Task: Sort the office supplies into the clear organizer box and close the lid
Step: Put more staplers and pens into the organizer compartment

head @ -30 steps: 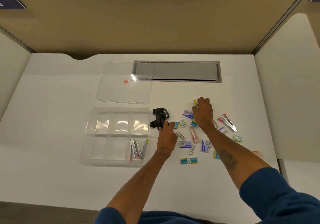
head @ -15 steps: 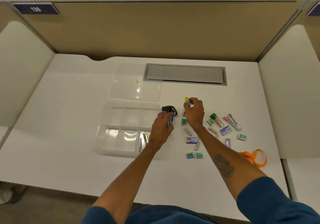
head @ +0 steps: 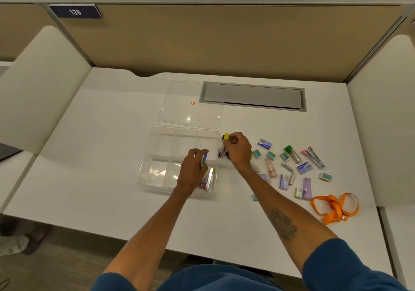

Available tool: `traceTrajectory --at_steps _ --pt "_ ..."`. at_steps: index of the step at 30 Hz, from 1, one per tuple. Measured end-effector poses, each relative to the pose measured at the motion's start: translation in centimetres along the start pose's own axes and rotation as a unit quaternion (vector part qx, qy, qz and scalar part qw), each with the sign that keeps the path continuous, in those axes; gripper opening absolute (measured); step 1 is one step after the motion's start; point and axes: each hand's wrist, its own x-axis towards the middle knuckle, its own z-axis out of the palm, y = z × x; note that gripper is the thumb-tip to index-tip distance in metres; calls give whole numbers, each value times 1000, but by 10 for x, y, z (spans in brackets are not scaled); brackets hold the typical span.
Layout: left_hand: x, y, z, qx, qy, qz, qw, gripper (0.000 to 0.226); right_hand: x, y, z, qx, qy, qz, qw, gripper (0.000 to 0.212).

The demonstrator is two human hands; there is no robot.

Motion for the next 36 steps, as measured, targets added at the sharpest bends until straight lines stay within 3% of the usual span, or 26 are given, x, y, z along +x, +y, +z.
traceTrajectory --at_steps 12,20,24,27,36 --pt "-20 -20 17 63 -44 -37 996 34 -68 4 27 -120 -101 -87 984 18" --pt "-17 -18 30 92 -88 -66 990 36 -84 9 46 -305 -153 -121 932 23" --pt "-15 -16 29 110 -115 -71 985 31 -87 7 52 -403 -178 -137 887 46" --pt "-14 -18 29 117 -114 -66 984 28 -87 9 51 -431 -177 -146 873 48" --pt "-7 7 16 203 -33 -27 978 31 -70 20 24 -321 -120 -183 921 28"
